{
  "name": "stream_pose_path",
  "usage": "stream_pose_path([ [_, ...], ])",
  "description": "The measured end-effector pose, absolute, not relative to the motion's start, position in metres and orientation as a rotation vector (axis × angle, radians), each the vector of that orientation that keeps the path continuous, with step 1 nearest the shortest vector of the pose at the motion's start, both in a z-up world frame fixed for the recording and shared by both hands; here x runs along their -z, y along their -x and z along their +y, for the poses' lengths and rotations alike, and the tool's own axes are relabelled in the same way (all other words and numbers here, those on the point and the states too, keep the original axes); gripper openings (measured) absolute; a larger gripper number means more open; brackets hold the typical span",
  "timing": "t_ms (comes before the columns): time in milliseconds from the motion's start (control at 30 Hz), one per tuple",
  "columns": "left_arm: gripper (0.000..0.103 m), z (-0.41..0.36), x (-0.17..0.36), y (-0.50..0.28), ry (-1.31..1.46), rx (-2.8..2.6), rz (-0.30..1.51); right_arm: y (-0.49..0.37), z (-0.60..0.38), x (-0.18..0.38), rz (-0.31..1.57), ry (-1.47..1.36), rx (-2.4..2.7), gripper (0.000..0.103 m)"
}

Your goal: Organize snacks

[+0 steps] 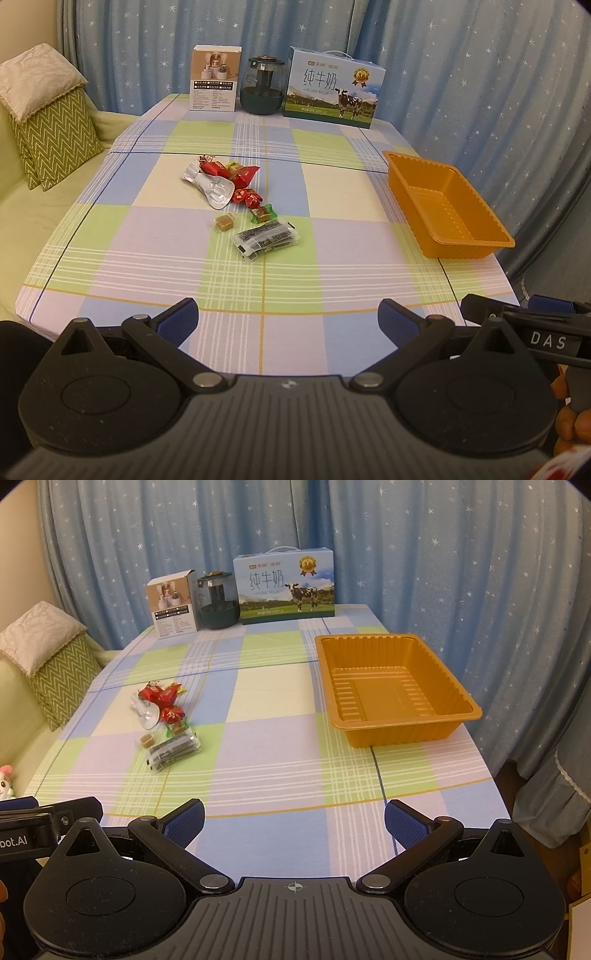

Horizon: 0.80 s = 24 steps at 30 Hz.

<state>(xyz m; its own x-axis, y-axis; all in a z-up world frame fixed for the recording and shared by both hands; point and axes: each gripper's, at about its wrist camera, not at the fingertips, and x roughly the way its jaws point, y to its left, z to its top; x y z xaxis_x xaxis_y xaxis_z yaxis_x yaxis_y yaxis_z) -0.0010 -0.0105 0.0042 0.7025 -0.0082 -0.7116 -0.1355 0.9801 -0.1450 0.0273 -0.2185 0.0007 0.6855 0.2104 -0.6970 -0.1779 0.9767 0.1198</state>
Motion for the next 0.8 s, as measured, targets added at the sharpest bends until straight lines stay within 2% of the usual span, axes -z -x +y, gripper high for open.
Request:
stream_pose_path([
  [800,0.103,-0.0089,-0.0043,-0.0018,0.193,-0.060,0.792,-0.0330,-0.2174,0.0045,0.802,-0.049,-0.217,0.103],
])
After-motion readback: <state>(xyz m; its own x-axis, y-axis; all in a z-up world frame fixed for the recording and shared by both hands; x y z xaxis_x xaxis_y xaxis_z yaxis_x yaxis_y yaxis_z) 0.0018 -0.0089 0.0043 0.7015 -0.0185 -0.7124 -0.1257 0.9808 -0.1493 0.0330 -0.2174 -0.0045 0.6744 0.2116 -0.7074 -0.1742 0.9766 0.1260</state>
